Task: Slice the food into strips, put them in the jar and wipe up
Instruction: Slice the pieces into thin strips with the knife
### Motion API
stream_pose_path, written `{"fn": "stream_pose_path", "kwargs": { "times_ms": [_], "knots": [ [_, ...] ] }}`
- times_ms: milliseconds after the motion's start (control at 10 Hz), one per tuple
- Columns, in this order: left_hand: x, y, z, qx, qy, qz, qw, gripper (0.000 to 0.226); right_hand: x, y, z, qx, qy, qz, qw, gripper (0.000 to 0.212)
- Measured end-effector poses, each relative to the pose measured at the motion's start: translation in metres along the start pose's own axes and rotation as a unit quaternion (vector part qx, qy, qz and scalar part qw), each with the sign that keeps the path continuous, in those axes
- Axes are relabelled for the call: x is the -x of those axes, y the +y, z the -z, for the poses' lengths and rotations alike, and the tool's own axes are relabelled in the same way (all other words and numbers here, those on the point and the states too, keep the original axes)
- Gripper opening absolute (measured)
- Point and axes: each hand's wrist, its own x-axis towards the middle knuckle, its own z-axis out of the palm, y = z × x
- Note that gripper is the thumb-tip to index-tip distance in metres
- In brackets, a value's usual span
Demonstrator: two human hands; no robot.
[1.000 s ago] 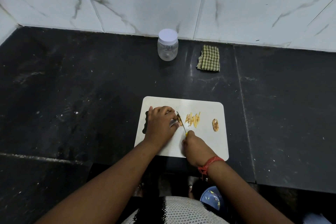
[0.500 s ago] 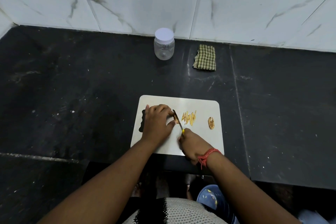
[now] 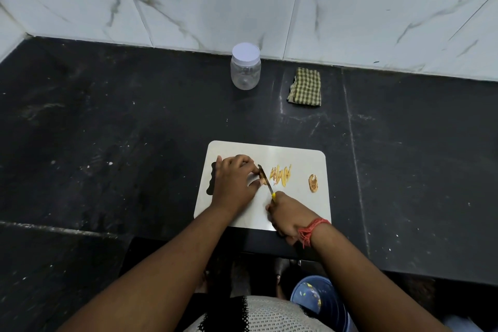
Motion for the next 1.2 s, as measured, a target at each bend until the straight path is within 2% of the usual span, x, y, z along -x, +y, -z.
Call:
{"fn": "stream_pose_path", "kwargs": {
  "times_ms": [200, 300, 400, 500, 600, 700, 1200],
  "knots": [
    [-0.001, -0.001, -0.001, -0.005, -0.009, -0.002, 1.000, 0.020, 0.004, 0.009, -0.002, -0.111, -0.037, -0.011, 0.993, 0.017],
    [-0.001, -0.001, -0.001, 0.000, -0.007, 0.002, 1.000, 0.021, 0.005, 0.011, -0.004, -0.095, -0.012, 0.004, 0.995, 0.012],
    [-0.001, 0.000, -0.001, 0.005, -0.005, 0.010, 1.000, 0.020, 0.012, 0.003, -0.001, -0.065, 0.035, 0.038, 0.997, 0.019],
    [-0.002, 0.001, -0.002, 0.013, 0.000, 0.020, 1.000, 0.017, 0.024, -0.004, -0.005, -0.026, 0.094, 0.071, 0.993, 0.022],
    [-0.004, 0.004, -0.004, 0.017, 0.001, 0.035, 0.999, 0.016, 0.033, -0.005, -0.009, 0.063, 0.175, 0.086, 0.979, 0.022],
    [-0.005, 0.003, -0.006, 0.016, 0.001, 0.038, 0.999, 0.018, 0.036, 0.001, -0.010, 0.107, 0.192, 0.078, 0.972, 0.020],
    [-0.004, 0.001, -0.006, 0.012, 0.010, 0.030, 0.999, 0.021, 0.029, 0.002, -0.014, 0.063, 0.189, 0.088, 0.976, 0.014]
  ]
}}
